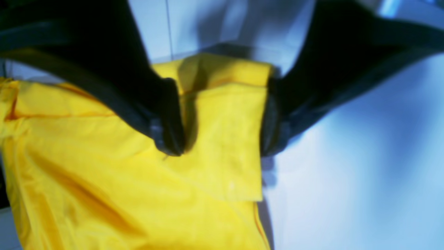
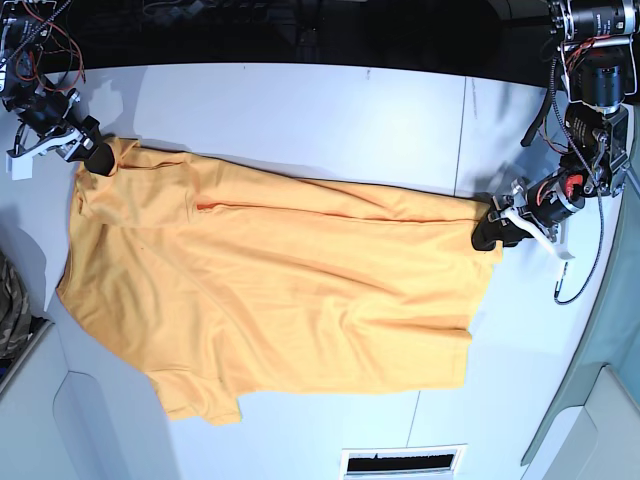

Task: Layout the t-shirt on the table in an organized manner, then fold the t-shirt properly
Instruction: 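Regrasp the folded edge with both grippers and pull it taut, then drag the folded shirt with both grippers to straighten it, then release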

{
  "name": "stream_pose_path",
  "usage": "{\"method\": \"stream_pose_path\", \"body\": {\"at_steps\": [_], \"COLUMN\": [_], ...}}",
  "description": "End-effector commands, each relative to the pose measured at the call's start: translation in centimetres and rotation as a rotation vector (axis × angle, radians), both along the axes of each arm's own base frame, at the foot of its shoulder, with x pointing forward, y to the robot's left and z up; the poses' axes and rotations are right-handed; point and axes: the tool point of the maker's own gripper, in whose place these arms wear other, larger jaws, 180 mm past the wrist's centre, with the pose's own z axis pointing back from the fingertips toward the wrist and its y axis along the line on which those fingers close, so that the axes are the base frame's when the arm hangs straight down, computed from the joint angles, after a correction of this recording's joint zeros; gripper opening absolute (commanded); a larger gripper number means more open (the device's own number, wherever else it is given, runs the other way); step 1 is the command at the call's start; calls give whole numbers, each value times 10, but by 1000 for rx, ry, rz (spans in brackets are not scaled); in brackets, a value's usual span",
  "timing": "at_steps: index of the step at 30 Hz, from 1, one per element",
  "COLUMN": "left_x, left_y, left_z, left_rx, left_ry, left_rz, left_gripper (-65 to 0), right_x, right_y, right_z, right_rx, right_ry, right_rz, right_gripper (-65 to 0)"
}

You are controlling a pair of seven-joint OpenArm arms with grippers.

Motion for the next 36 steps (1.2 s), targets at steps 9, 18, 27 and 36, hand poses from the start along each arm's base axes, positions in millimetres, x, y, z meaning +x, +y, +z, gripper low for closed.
{"method": "stream_pose_path", "body": {"at_steps": [9, 18, 27, 36], "left_x": [-21, -90, -128, -133], "left_y": [-7, -21, -33, -34], "left_z": [1, 11, 15, 13], "left_rx": [-36, 46, 60, 50], "left_ry": [136, 120, 127, 135], "left_rz": [-81, -207, -258, -255], "left_gripper": [-650, -650, -650, -650], "right_x": [10, -24, -51, -54], "right_y": [-19, -67, -86, -85], "right_z": [14, 16, 16, 15], "right_rx": [-57, -178, -205, -203], "right_ry": [-40, 52, 110, 121], "right_rz": [3, 39, 51, 56], "right_gripper": [-650, -650, -650, -650]}}
